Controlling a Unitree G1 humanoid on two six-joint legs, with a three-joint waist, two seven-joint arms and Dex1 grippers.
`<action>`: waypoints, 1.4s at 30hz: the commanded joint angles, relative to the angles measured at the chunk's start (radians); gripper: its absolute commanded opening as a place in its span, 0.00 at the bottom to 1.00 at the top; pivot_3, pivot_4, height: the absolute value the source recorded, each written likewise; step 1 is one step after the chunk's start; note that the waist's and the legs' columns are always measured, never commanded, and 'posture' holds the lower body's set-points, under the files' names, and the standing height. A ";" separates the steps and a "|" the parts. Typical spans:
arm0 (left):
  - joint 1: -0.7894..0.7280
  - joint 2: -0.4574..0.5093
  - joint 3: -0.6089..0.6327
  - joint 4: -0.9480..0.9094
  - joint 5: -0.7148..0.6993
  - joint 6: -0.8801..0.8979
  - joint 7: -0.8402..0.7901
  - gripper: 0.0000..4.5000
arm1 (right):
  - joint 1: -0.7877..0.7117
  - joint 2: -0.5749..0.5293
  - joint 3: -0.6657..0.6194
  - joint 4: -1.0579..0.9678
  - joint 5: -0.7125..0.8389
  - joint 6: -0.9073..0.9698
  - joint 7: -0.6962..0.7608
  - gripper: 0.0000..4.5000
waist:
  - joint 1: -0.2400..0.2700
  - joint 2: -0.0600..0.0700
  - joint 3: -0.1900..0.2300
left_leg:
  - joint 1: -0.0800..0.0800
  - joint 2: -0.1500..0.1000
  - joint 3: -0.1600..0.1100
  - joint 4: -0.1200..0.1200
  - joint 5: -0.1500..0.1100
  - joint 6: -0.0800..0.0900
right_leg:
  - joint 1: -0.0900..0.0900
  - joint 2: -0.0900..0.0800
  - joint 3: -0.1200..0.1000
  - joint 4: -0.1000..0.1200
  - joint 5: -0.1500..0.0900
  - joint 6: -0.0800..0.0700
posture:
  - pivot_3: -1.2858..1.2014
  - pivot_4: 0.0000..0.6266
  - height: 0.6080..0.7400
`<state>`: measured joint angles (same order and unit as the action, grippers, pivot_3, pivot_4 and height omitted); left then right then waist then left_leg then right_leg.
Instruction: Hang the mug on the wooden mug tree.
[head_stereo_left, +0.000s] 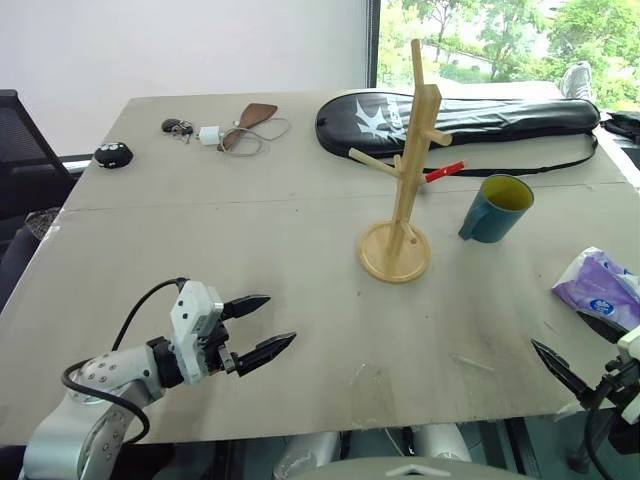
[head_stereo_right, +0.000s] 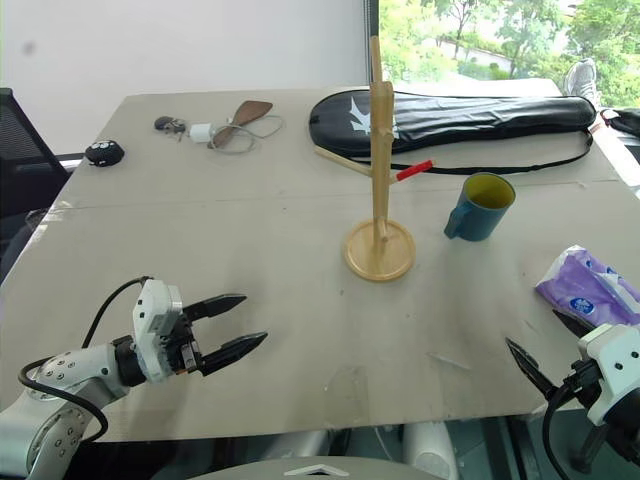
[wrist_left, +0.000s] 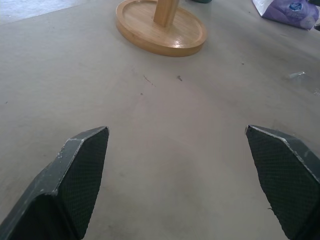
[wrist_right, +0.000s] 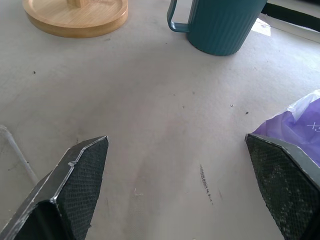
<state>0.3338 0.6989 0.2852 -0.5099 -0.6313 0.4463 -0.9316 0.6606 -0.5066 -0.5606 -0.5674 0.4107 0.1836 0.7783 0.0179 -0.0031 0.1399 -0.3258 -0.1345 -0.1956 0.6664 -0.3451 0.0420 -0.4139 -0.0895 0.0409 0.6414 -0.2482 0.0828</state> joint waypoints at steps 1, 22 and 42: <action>-0.006 0.007 0.022 -0.032 -0.021 -0.021 -0.014 1.00 | -0.035 0.013 0.016 -0.027 0.018 0.002 -0.037 0.98 | 0.000 0.000 0.000 | 0.000 0.000 0.000 0.000 0.000 0.000 | 0.000 0.000 0.000 0.000 0.000 0.000 | 0.52 0.24 1.00; -0.066 -0.035 0.039 -0.025 -0.167 -0.144 -0.205 1.00 | -0.774 0.060 0.419 0.226 -0.022 0.323 -0.292 0.98 | -0.005 0.000 0.000 | -0.002 0.002 0.000 0.000 0.000 -0.001 | -0.002 0.001 -0.001 -0.002 0.001 -0.002 | 0.52 0.24 1.00; -0.074 0.004 0.060 -0.218 -0.268 -0.047 -0.031 1.00 | -0.907 0.070 0.428 0.407 -0.038 0.249 -0.245 0.03 | -0.006 0.000 0.001 | -0.002 0.002 0.001 0.000 0.000 -0.001 | -0.003 0.001 0.000 -0.001 0.001 -0.002 | 0.52 0.24 1.00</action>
<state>0.2553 0.6950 0.3166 -0.6891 -0.8792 0.4085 -0.9630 -0.2453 -0.4266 -0.1034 -0.1343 0.3604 0.4520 0.5209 0.0122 -0.0035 0.1405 -0.3275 -0.1327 -0.1946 0.6663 -0.3454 0.0413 -0.4164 -0.0881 0.0410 0.6400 -0.2468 0.0805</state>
